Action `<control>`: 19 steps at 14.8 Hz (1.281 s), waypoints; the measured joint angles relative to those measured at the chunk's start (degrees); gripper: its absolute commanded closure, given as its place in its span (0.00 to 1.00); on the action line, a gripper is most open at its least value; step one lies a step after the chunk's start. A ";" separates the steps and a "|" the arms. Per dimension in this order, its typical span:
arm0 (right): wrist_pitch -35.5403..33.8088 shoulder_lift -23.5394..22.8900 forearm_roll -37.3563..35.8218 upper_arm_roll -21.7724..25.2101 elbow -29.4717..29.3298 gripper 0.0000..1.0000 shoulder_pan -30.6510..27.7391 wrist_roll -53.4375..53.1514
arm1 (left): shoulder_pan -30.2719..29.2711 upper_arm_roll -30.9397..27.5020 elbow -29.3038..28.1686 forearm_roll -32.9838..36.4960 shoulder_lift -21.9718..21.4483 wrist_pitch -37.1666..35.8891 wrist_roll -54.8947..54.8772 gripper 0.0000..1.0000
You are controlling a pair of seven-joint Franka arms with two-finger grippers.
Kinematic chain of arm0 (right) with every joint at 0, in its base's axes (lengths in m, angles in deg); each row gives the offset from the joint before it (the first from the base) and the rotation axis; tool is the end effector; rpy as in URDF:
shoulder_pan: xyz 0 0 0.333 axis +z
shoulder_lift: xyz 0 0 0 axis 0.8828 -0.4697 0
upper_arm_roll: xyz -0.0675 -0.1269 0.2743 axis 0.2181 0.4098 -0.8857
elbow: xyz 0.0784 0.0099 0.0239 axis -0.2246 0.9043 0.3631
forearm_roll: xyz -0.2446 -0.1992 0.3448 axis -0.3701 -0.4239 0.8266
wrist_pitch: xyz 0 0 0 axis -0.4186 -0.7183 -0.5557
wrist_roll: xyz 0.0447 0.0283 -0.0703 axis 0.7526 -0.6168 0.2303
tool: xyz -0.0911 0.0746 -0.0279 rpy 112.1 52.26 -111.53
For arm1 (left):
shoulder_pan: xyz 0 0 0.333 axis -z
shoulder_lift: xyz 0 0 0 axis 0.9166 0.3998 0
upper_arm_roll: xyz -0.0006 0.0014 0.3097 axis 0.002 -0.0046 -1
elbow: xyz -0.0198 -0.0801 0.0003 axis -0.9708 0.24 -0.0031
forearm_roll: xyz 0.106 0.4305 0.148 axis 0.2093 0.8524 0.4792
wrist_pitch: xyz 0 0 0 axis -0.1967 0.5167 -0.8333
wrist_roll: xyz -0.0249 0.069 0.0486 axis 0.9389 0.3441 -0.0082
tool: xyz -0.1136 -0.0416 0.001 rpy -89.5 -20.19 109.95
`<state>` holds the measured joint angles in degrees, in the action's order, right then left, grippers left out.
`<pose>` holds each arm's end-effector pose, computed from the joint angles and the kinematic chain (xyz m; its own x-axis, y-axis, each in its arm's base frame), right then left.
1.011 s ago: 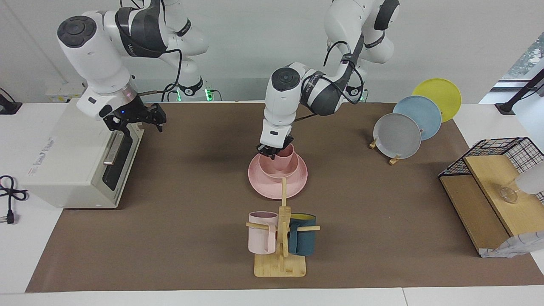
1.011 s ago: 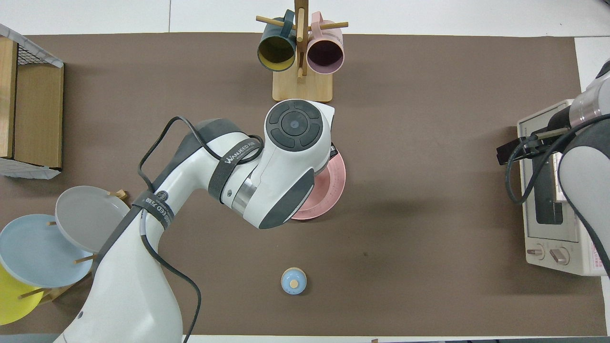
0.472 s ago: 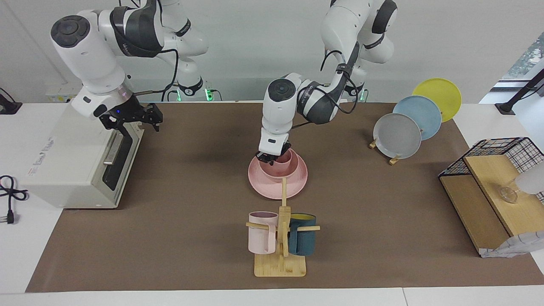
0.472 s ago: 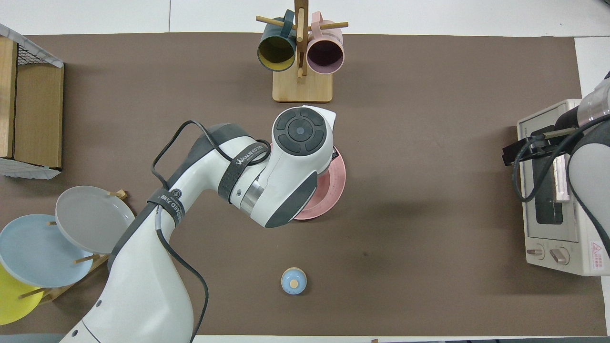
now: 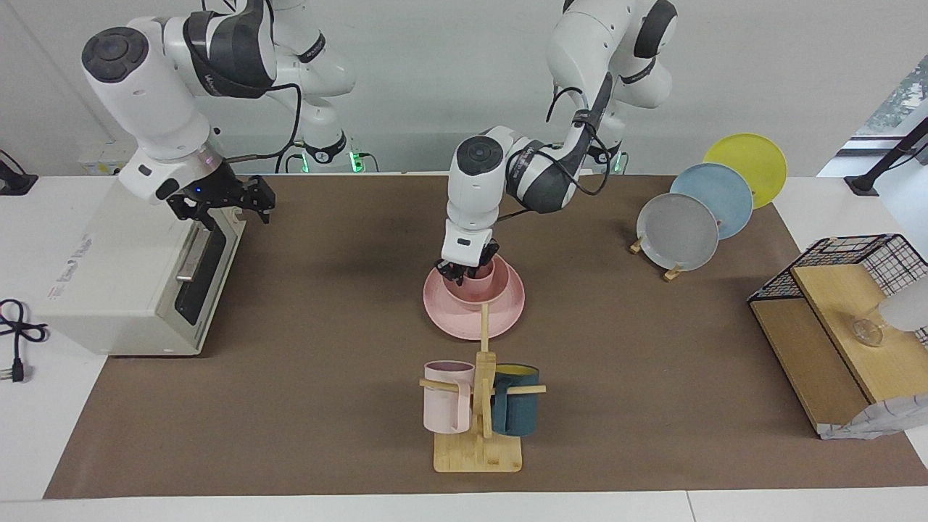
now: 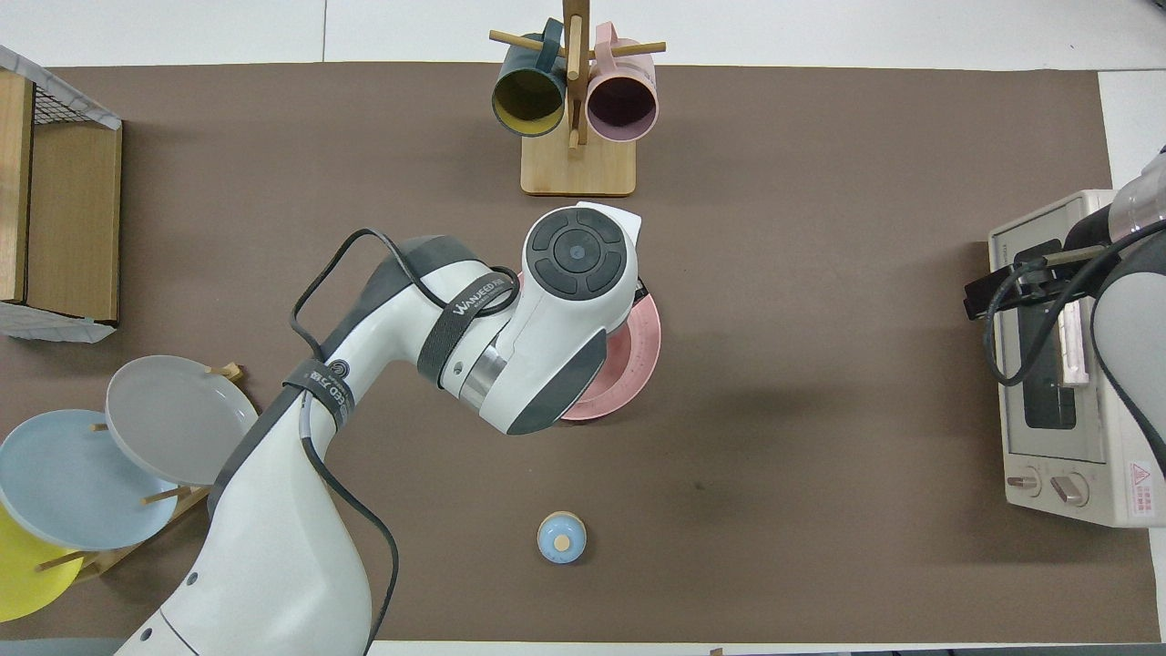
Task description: Organize tableware
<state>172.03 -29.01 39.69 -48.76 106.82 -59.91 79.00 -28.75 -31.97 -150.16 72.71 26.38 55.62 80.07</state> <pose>0.6302 -0.0090 0.5214 0.9832 0.1381 -0.1195 0.1393 -0.9902 0.0022 0.5553 -0.5085 0.3368 0.9164 0.4000 -0.0100 0.4001 -0.9158 0.0339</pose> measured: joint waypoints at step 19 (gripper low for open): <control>-0.84 -0.18 0.00 -1.80 -0.34 0.00 -2.16 -1.33 | -31.46 -2.39 0.47 -2.57 -27.63 -30.01 -48.45 0.00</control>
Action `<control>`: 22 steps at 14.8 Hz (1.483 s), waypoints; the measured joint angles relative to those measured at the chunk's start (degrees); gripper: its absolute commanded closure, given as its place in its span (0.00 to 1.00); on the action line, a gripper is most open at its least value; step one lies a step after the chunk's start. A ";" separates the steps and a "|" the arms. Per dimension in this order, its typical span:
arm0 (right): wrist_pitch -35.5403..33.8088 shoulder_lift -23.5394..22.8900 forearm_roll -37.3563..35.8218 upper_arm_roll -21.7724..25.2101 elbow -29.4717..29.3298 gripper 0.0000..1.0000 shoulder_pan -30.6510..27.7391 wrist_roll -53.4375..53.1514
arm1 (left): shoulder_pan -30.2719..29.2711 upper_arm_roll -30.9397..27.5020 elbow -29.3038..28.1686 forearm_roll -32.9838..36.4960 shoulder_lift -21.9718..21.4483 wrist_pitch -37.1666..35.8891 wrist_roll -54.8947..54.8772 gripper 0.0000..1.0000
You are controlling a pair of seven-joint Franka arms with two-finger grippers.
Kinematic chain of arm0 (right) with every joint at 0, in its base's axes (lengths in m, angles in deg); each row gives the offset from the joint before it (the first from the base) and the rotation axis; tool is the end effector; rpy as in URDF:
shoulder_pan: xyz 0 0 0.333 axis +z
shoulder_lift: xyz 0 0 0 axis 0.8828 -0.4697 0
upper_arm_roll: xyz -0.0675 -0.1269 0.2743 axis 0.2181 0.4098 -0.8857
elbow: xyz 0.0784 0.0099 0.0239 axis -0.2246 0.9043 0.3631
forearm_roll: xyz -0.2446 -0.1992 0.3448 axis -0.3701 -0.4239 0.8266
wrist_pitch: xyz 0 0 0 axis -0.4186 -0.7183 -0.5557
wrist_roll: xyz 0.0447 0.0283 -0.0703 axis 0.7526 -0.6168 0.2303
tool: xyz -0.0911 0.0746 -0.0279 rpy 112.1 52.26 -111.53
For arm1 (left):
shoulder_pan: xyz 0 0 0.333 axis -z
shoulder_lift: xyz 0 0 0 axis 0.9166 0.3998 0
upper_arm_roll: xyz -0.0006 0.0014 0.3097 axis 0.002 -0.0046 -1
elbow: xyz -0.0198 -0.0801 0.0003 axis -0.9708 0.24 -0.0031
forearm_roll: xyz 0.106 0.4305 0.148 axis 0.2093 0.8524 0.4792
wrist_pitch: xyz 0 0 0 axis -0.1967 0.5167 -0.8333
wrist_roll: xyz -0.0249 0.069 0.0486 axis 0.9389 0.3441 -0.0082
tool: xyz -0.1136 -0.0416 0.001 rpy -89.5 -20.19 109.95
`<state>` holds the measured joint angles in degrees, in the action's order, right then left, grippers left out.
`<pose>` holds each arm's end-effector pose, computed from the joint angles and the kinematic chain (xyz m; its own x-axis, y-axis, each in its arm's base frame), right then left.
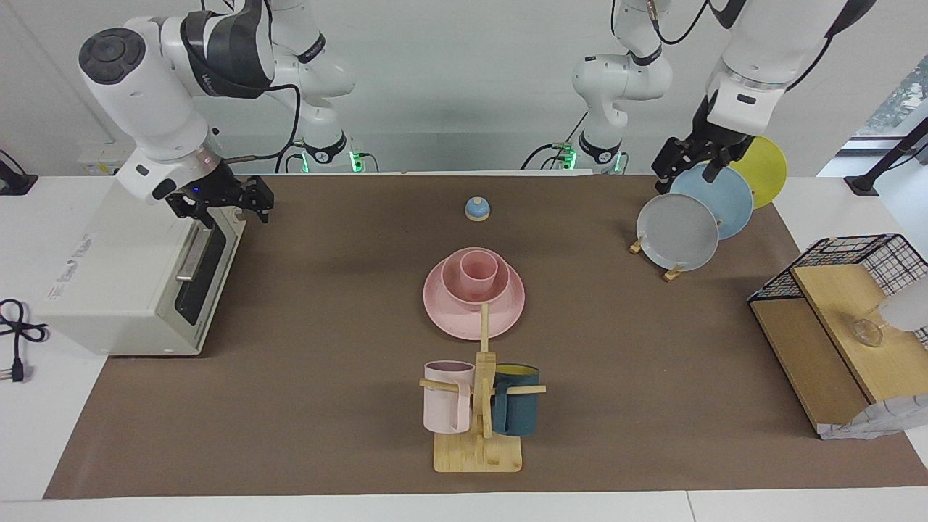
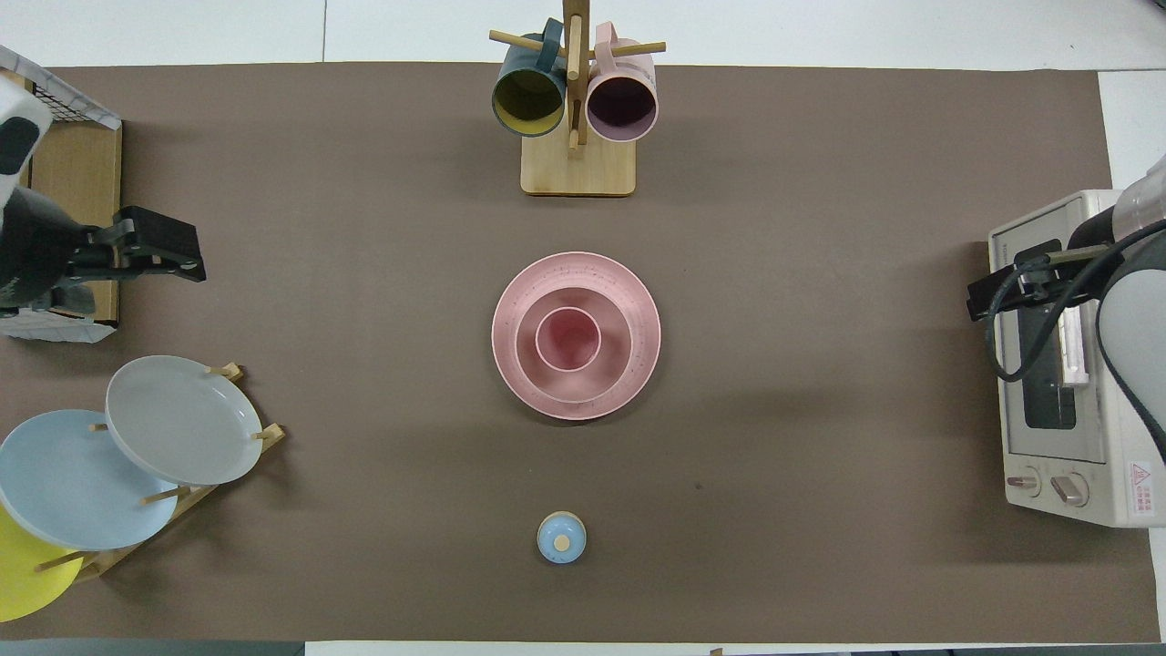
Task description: Organize tableware
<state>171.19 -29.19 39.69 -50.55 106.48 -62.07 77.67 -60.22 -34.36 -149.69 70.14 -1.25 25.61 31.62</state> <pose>0.6295 -0.0132 0.5216 0.9854 0.1085 -0.1310 0.1098 -0.9939 0.0028 0.6077 -0.1030 0.6295 0.9879 0.1541 -0.0147 0.1543 -0.9878 0.0184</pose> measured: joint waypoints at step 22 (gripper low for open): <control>-4.62 -0.99 0.06 0.57 -6.53 0.00 0.24 -7.73 | -2.85 -1.16 -7.71 -0.11 -1.16 4.63 -10.92 0.00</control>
